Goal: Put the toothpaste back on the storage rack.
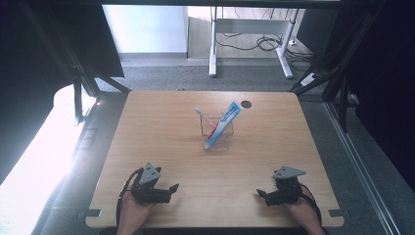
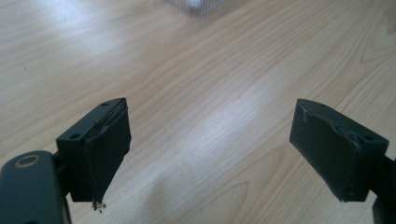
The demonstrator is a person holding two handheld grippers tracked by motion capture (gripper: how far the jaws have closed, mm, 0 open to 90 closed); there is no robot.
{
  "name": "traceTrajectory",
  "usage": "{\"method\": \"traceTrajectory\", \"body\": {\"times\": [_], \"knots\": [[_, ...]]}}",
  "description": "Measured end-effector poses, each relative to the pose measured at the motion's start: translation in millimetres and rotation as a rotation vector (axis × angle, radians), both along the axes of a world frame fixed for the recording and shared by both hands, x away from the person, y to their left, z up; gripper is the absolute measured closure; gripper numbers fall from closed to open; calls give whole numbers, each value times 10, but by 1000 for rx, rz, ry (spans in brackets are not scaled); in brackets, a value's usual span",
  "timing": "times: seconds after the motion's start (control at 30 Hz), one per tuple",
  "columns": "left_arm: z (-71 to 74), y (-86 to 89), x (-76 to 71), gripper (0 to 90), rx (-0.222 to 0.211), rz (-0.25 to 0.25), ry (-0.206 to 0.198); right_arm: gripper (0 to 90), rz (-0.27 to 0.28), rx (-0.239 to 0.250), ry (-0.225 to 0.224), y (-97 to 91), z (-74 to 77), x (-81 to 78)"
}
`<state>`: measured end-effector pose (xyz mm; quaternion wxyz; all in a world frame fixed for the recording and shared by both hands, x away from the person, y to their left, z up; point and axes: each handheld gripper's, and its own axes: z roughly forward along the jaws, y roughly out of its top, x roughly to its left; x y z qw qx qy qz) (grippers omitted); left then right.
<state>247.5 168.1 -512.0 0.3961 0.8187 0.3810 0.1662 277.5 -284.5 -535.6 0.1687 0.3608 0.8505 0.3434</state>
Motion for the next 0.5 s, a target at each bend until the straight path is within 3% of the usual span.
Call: {"method": "traceTrajectory", "body": {"times": [0.5], "knots": [[-255, -91, 24, 128, 128, -7, 77, 0, 9, 1, 4, 28, -12, -7]]}}
